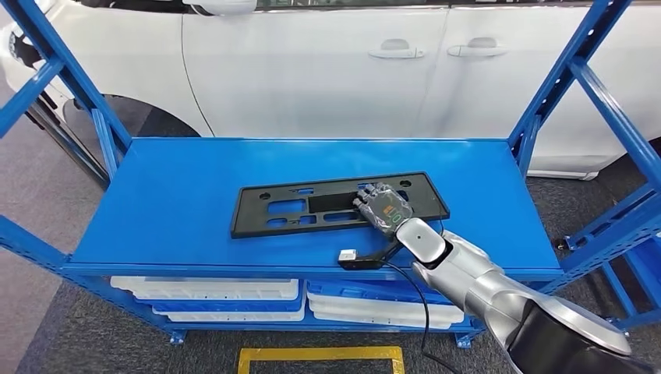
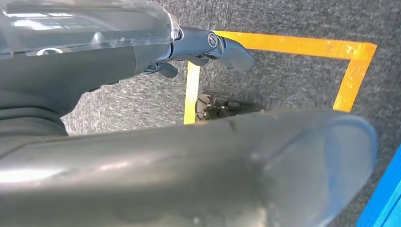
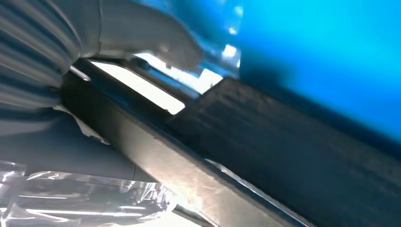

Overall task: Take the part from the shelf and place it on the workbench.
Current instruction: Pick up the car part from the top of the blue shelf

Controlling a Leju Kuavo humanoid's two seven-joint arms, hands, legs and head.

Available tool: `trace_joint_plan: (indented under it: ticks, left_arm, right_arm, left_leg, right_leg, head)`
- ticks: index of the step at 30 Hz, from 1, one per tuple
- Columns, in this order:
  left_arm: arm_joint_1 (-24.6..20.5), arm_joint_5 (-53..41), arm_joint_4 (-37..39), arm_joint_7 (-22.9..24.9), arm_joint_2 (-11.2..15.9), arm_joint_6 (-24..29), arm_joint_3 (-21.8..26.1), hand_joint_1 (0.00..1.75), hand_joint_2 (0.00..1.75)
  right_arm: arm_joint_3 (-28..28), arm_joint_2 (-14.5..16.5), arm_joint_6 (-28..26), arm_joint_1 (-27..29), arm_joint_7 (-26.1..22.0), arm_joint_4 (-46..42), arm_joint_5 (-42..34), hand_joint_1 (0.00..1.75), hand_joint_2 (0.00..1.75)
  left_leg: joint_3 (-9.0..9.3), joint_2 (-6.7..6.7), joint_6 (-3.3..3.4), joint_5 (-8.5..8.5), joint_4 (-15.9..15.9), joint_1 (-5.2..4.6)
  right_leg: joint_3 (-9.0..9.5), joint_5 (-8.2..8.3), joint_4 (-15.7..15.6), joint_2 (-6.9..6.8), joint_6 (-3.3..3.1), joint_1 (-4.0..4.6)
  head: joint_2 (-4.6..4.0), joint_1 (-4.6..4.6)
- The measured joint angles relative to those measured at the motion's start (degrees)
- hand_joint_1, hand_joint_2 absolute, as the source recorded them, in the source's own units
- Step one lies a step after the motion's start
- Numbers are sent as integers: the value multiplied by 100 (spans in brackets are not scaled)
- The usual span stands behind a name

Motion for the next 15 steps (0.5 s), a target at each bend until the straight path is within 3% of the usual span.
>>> trace_joint_plan:
  ticks: [2, 3, 4, 6, 8, 12, 14, 15]
  left_arm:
    - [-7, -10, 0, -1, 0, -9, -9, 0, 0]
    - [-3, -16, 0, -1, 0, -13, -11, 0, 0]
    - [0, -20, 0, -3, 1, -15, -13, 0, 0]
    - [0, -26, 0, -22, 2, -16, -14, 0, 0]
    - [-1, -27, 0, -72, 1, -34, -14, 0, 0]
    - [8, -19, 0, -268, 6, -99, -15, 0, 0]
    - [-9, -13, 0, -377, 8, -140, -16, 0, 0]
    - [-19, -11, 0, -432, 9, -156, -17, 0, 0]
  right_arm:
    - [-12, 0, -7, -2, -29, 32, -25, 175, 175]
    - [-22, 0, -6, -4, -43, 43, -37, 175, 175]
    - [-31, 0, -2, -5, -59, 51, -48, 175, 175]
    - [-43, 0, 10, -9, -90, 56, -66, 175, 175]
    - [-56, -1, 20, -18, -111, 52, -83, 175, 175]
    - [-93, -2, 33, -31, -112, 51, -128, 175, 175]
    - [-121, -2, 27, -28, -119, 57, -144, 175, 175]
    - [-132, -2, 12, -22, -131, 61, -151, 175, 175]
  left_leg:
    - [-317, 83, -69, -347, 701, 13]
    - [-368, 108, -92, -375, 840, 28]
    - [-307, 122, -111, -293, 755, 45]
    - [80, 106, -136, 43, 38, 90]
    - [380, 63, -80, 253, -562, 92]
    - [430, 60, 137, 306, -686, 51]
    - [439, 54, 207, 346, -711, 72]
    - [428, 49, 228, 358, -714, 71]
  right_leg:
    - [-14, 2, 2, -47, -15, 11]
    - [-13, 1, 5, -61, -17, 14]
    - [-9, -2, 11, -67, -13, 11]
    - [-7, -21, 44, -68, 18, -2]
    - [-8, -53, 94, -31, 82, 8]
    - [-13, -82, 113, 15, 209, -2]
    - [-159, -301, 434, 129, 242, -34]
    - [-312, -491, 785, 207, 250, -50]
  head:
    - [0, 0]
    - [0, 0]
    - [0, 0]
    - [0, 0]
    - [0, 0]
    - [0, 1]
    - [0, 1]
    - [0, 1]
